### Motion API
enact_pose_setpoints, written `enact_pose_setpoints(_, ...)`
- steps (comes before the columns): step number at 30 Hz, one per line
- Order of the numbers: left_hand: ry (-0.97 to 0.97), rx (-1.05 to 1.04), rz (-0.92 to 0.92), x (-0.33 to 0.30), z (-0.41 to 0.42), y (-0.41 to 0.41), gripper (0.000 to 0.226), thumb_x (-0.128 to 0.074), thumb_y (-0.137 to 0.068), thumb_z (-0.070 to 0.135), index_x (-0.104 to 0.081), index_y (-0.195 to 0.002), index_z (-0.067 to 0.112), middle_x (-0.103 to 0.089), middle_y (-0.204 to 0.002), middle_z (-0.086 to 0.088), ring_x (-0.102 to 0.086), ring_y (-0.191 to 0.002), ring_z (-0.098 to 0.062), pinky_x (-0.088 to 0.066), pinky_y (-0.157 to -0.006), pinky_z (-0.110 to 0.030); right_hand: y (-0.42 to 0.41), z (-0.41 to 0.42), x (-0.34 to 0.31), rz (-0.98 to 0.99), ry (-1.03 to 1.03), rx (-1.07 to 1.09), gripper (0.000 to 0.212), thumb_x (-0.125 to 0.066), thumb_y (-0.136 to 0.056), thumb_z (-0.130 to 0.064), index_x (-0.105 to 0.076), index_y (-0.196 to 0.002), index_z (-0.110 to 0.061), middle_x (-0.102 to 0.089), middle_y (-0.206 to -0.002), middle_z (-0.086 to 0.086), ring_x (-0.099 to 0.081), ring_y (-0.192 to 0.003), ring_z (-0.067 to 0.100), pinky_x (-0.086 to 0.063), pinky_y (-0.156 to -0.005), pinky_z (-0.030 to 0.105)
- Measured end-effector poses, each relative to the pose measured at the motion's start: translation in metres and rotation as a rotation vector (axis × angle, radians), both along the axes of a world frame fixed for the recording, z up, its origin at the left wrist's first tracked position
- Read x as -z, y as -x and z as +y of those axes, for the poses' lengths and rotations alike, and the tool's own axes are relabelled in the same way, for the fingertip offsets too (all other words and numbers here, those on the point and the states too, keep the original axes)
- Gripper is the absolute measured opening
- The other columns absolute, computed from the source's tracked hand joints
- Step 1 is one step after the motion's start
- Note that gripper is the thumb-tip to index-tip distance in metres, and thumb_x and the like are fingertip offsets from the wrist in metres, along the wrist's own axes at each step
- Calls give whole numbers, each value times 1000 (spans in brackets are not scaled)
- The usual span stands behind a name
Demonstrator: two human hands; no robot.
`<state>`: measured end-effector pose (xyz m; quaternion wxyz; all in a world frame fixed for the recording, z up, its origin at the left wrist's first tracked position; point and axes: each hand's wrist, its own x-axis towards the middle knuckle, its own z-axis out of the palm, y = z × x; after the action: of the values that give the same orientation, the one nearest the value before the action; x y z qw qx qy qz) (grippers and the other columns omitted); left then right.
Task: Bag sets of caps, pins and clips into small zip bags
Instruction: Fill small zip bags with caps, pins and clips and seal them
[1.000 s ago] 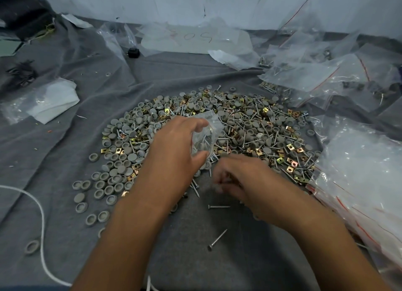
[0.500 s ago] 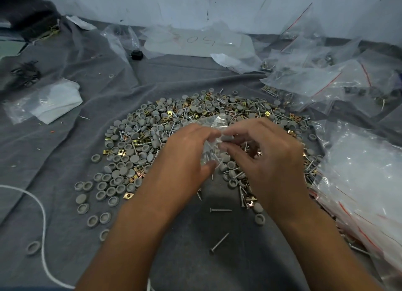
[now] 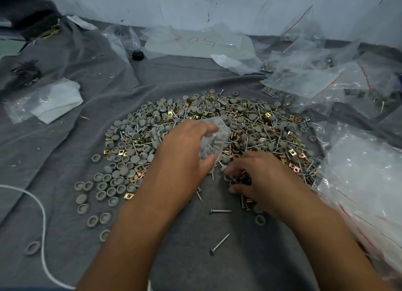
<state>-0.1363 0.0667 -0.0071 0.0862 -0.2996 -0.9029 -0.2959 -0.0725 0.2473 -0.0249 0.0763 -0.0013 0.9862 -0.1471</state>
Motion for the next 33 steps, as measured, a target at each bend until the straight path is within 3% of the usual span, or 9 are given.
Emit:
enact_pose_setpoints(9,5,-11,-25,0,-1,-1,49,-79,-80,24,-61,-126,28,-54,-111,19,-39,-87,5,-31,-81,-6,-1,-2,6,151,-3,55,14,-60,-94,-34,-64,-107,-37,-56,-95,-18,-56,-88,7,-54,-74,33)
enact_pose_setpoints(12,0,-5,-39,0,0,-2,51,-79,-80,26,-61,-127,28,-59,-116,14,-43,-90,1,-39,-88,-19,-1,4,3,184,244,121,16,-68,-94,-30,-64,-105,-41,-62,-89,-20,-60,-78,-2,-47,-62,14)
enact_pose_setpoints(15,-4,-9,-52,0,0,-2,52,-80,-79,26,-61,-127,28,-60,-117,13,-45,-91,-1,-45,-90,-24,-2,5,-8,455,574,147,16,-74,-92,-24,-68,-101,-35,-68,-86,-19,-64,-73,0,-45,-58,8)
enact_pose_setpoints(17,-2,-12,-49,-1,1,-1,52,-81,-79,26,-61,-127,28,-60,-117,12,-45,-90,-1,-44,-88,-23,-2,2,-14,551,727,116,14,-72,-94,-21,-69,-103,-30,-69,-88,-16,-66,-72,4,-47,-59,9)
enact_pose_setpoints(23,23,-21,-44,1,3,-2,53,-82,-79,28,-60,-127,31,-56,-113,18,-42,-88,1,-31,-78,-12,0,-10,-15,489,994,102,16,-69,-95,-11,-72,-103,-24,-74,-92,-1,-74,-88,19,-60,-74,29)
enact_pose_setpoints(26,22,-18,-42,0,3,-3,55,-82,-79,29,-59,-129,31,-58,-117,15,-43,-91,0,-36,-84,-19,0,-15,-17,535,949,64,17,-69,-90,-12,-73,-101,-23,-73,-92,-4,-73,-89,19,-58,-74,27)
enact_pose_setpoints(30,15,8,-68,-2,5,-4,55,-80,-80,27,-59,-130,29,-59,-122,12,-48,-100,-3,-44,-93,-25,0,-21,-15,679,673,29,19,-76,-85,-10,-75,-101,-20,-70,-94,-12,-69,-88,9,-54,-75,18)
enact_pose_setpoints(33,2,15,-69,-3,7,-5,51,-79,-81,22,-61,-129,27,-61,-123,10,-52,-113,-6,-42,-99,-24,2,-28,-12,715,512,51,23,-82,-81,-11,-76,-102,-19,-70,-95,-12,-65,-89,0,-50,-78,12)
